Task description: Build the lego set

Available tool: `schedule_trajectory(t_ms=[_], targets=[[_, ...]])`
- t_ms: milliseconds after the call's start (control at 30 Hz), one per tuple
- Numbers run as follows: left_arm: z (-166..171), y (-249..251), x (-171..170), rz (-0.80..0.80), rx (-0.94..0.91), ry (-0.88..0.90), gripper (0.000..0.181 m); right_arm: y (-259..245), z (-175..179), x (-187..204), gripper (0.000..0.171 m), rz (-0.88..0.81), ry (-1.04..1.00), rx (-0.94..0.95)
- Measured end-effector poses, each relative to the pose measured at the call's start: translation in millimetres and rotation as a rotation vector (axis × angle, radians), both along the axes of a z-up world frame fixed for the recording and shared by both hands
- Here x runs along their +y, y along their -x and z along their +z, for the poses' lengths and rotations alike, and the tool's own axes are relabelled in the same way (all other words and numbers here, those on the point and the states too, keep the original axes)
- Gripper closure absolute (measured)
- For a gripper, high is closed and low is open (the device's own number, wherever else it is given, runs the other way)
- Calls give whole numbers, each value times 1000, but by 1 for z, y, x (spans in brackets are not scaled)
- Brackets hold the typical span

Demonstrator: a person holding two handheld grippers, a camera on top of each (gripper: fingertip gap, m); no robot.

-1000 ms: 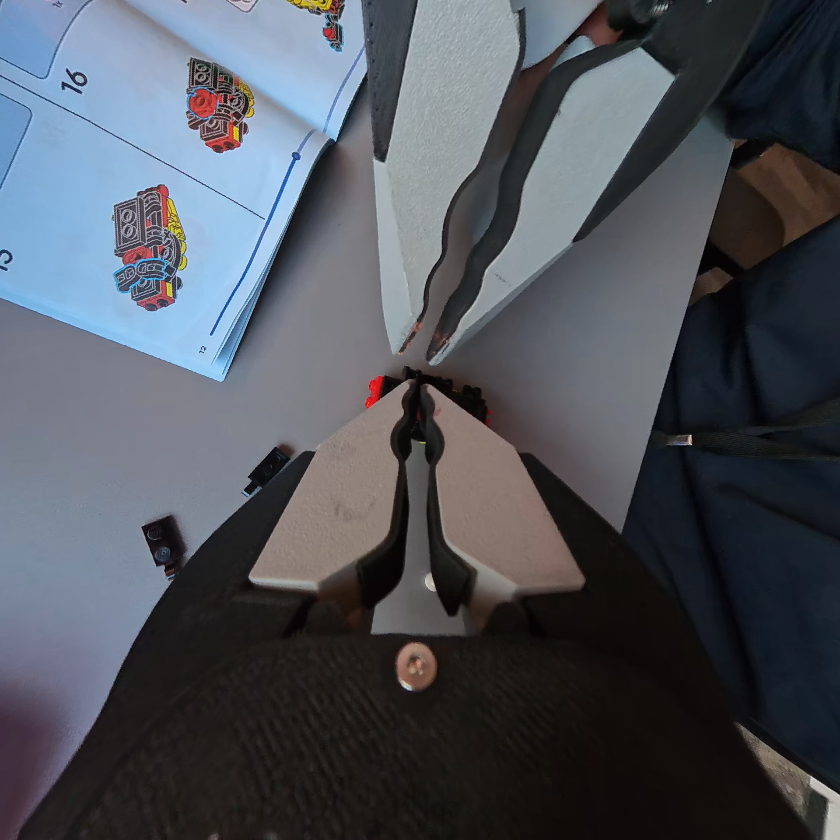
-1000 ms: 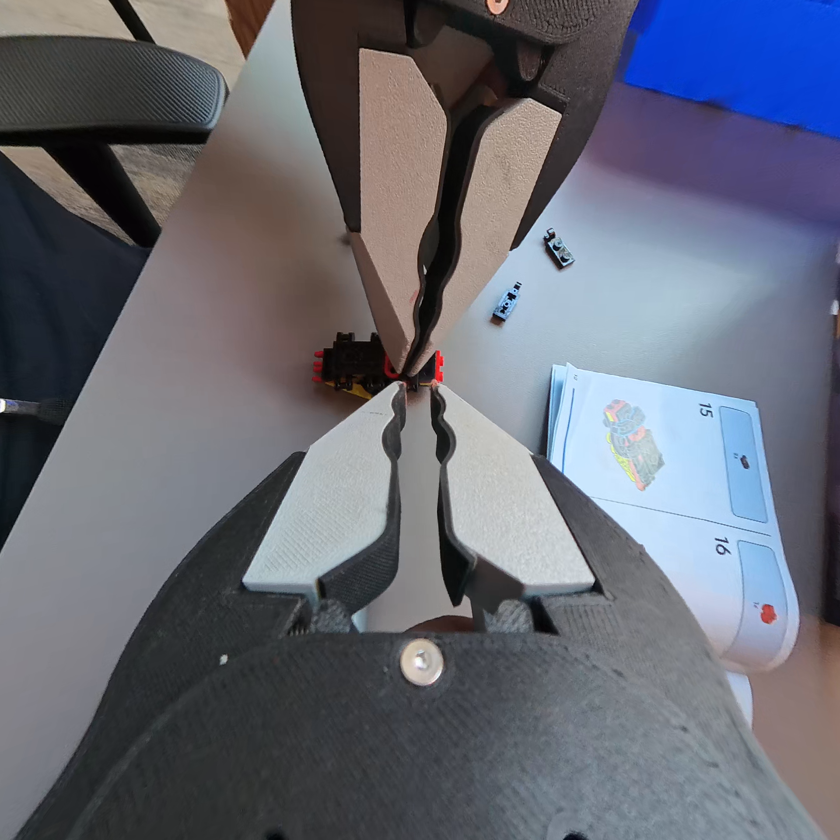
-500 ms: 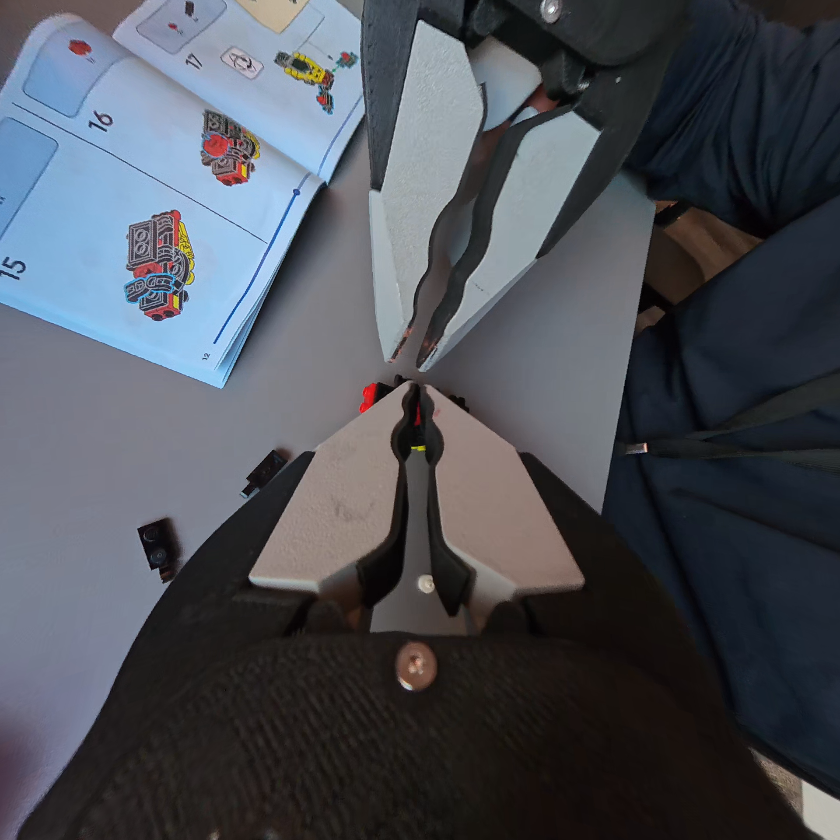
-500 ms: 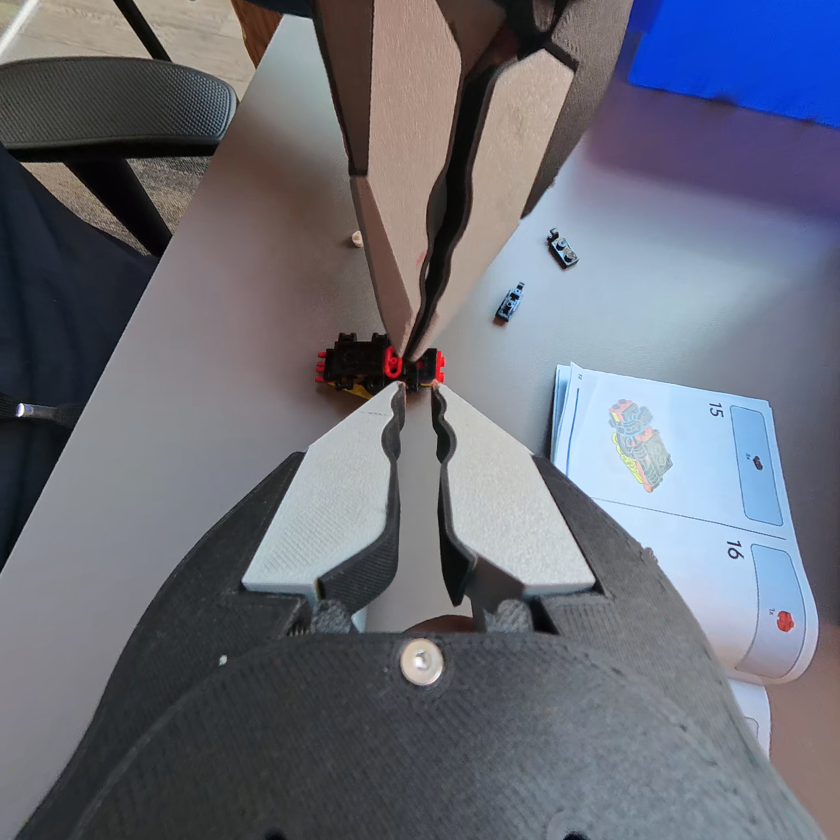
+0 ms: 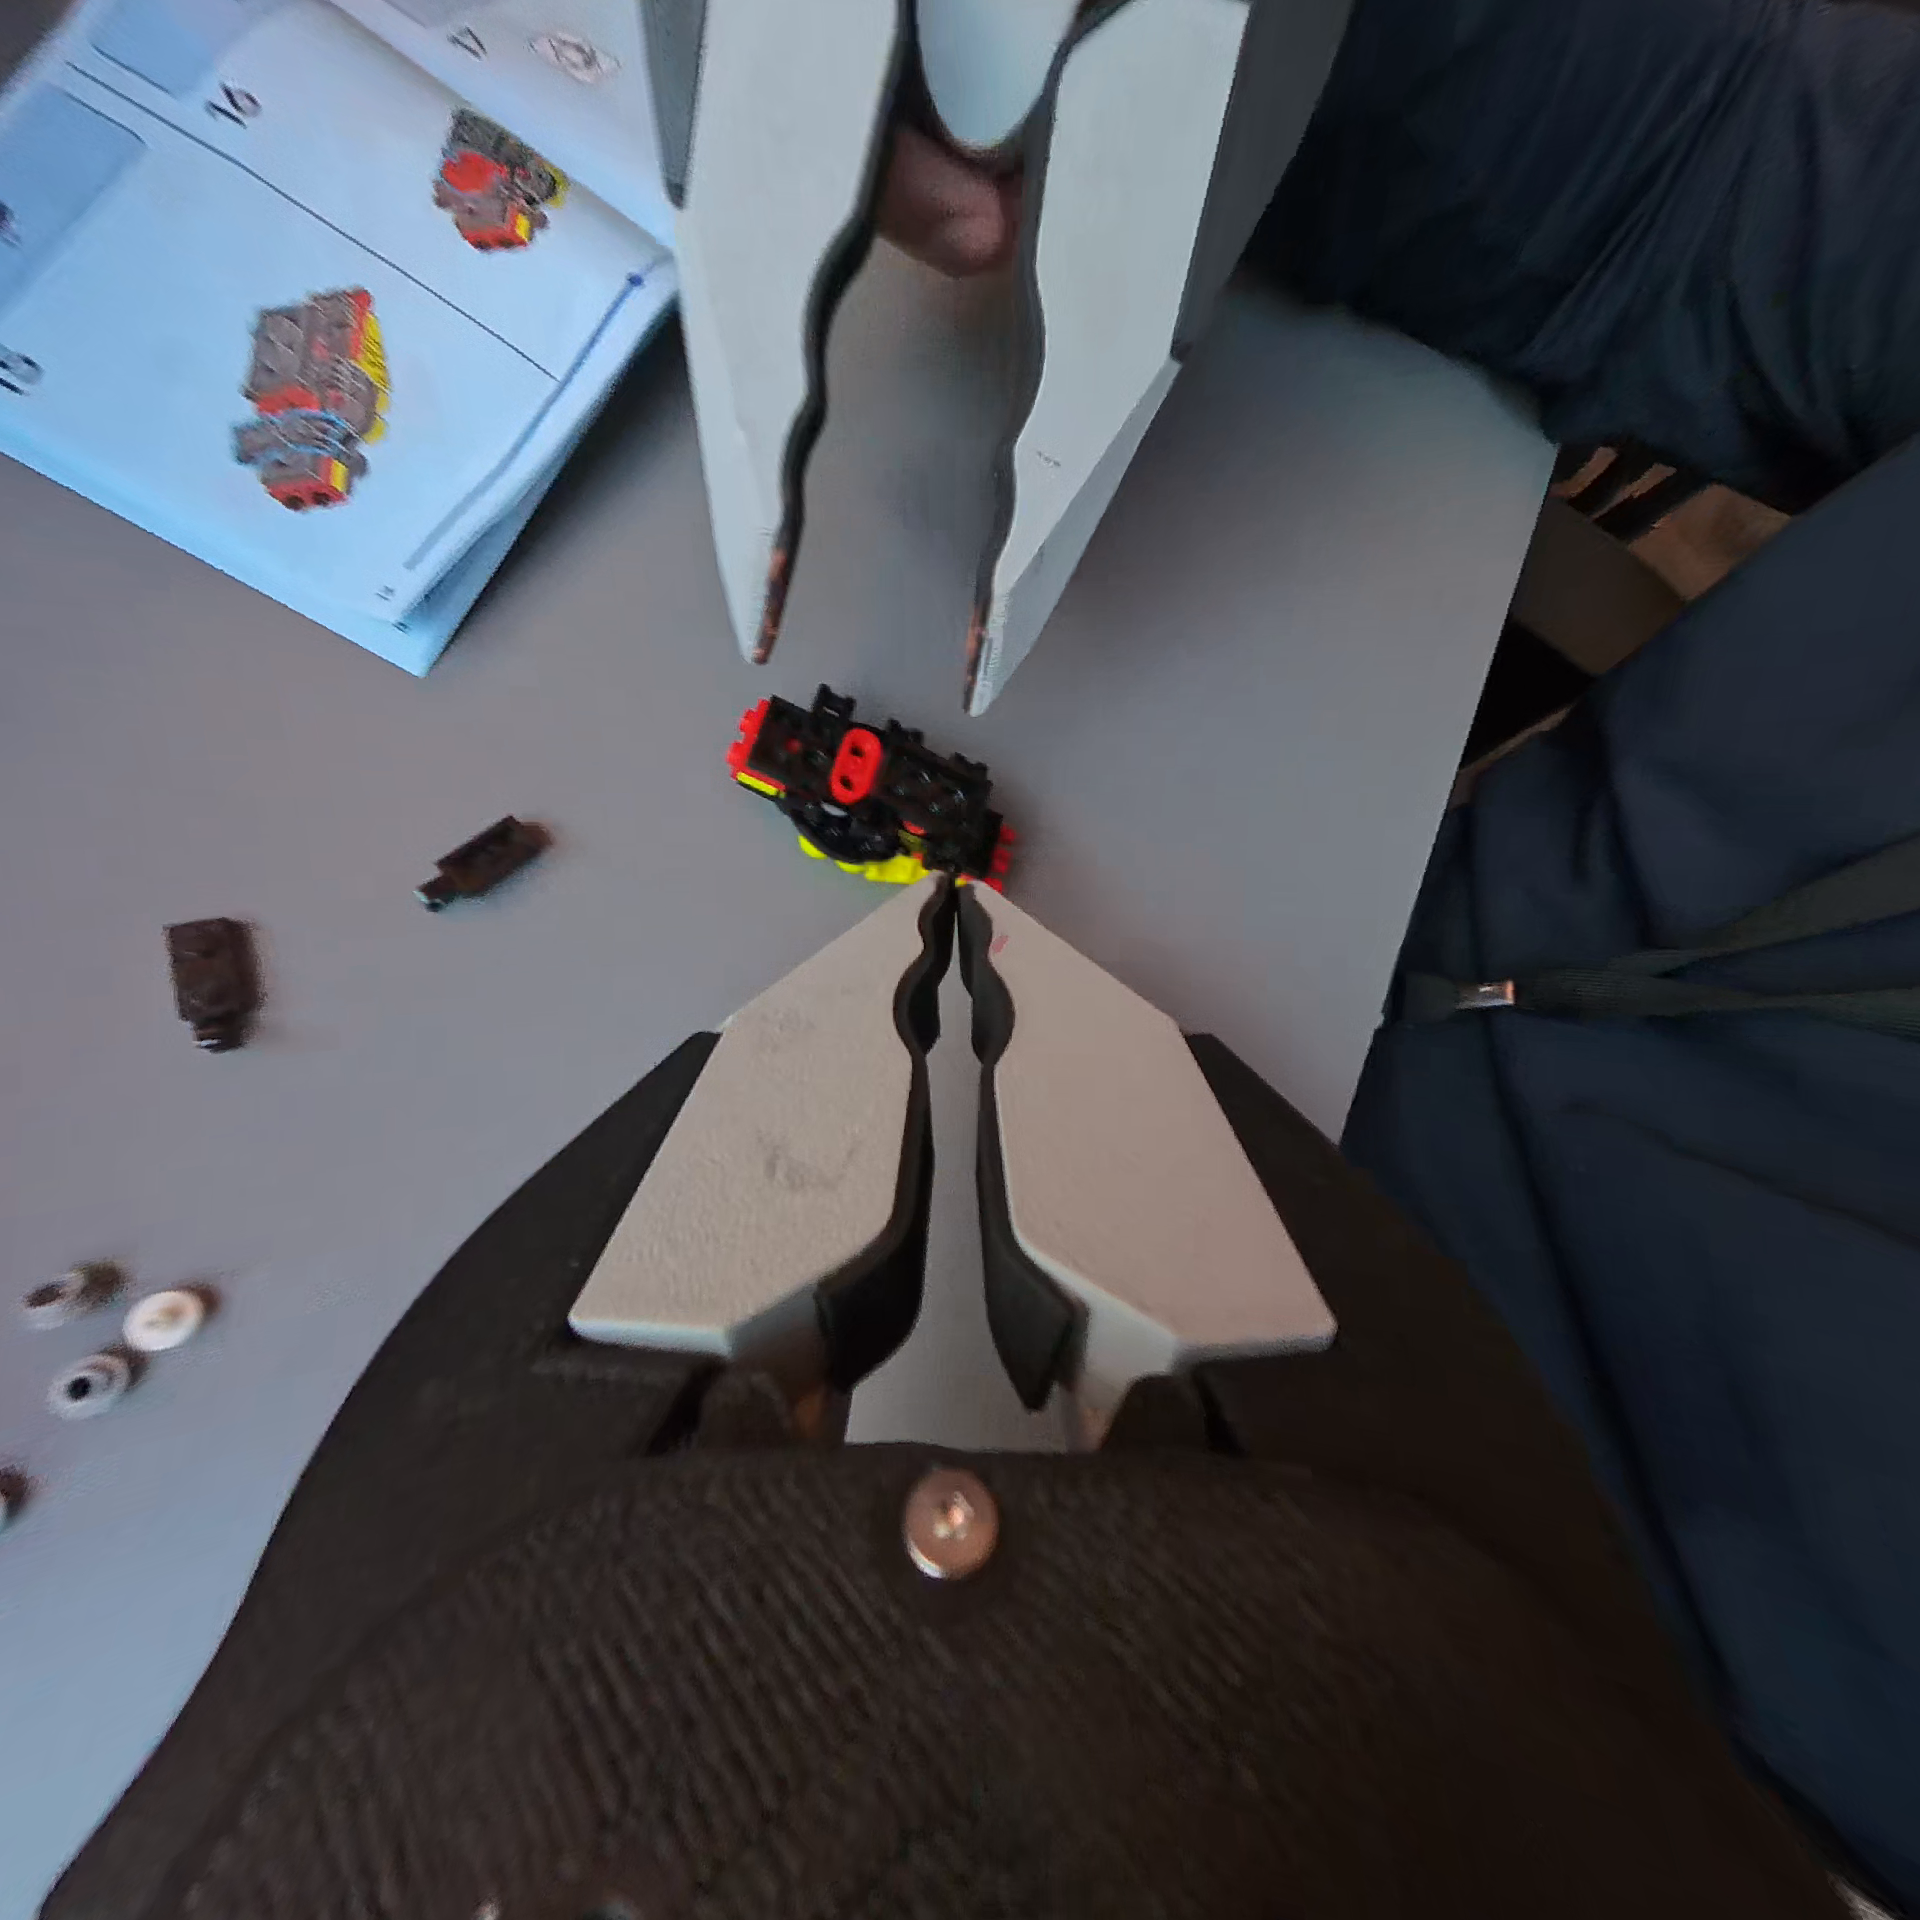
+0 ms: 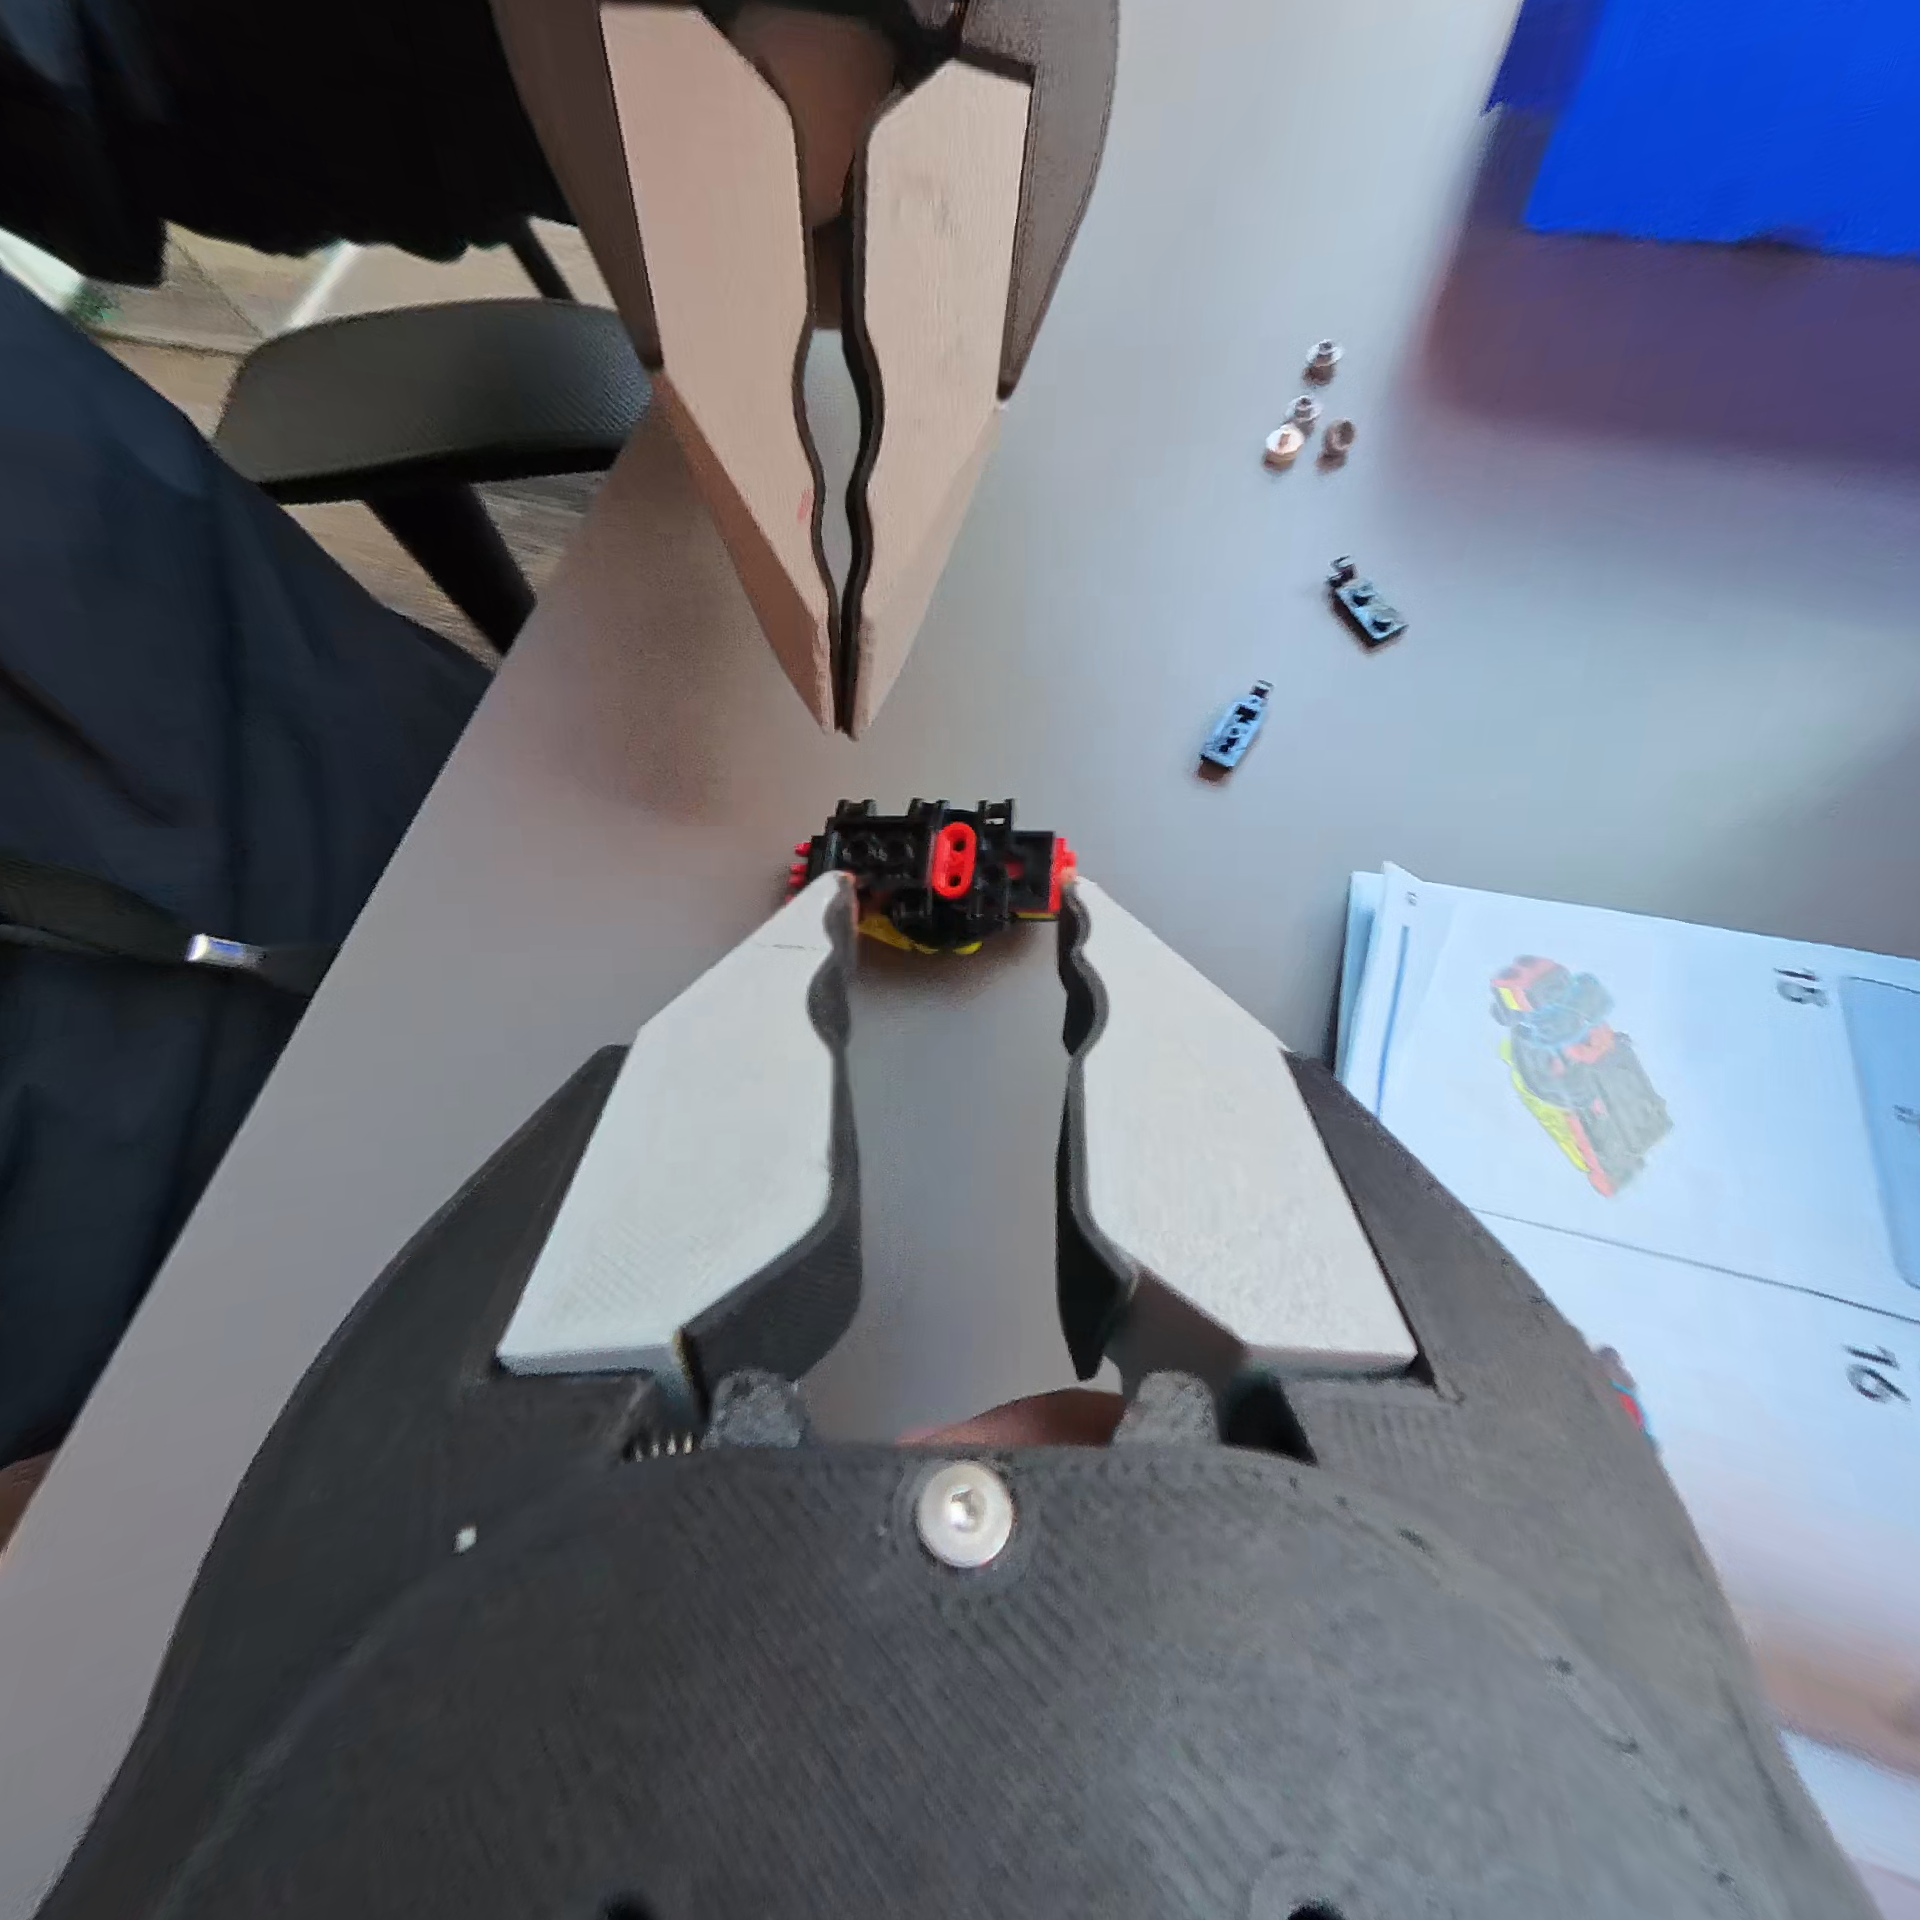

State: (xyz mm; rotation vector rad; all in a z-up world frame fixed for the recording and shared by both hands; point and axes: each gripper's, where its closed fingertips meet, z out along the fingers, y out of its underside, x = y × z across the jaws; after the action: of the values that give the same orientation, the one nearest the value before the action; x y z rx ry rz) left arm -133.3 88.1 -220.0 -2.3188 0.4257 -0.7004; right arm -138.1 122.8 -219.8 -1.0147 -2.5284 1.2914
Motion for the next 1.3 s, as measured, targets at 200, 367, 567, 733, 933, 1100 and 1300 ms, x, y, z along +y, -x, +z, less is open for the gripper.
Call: schedule_trajectory(t_ms=[200,367,567,733,933,1100,1300], targets=[[-16,-13,-3,35,70,-16,181,-6,-17,-10,111,21,-13,-62],[-26,-3,7,96,141,-19,169,-20,-21,-12,120,-3,-75,-62],[2,14,19,111,142,-100,167,-42,-6,14,121,-185,-81,21],[57,55,73,243,214,-327,149,-43,26,61,120,-496,-53,228],[89,76,146,325,264,-569,134,-47,49,97,120,-731,57,375],[78,77,157,360,262,-648,146,-42,30,118,121,-819,57,375],[74,86,152,379,341,-692,155,-32,34,112,122,-762,137,373]])
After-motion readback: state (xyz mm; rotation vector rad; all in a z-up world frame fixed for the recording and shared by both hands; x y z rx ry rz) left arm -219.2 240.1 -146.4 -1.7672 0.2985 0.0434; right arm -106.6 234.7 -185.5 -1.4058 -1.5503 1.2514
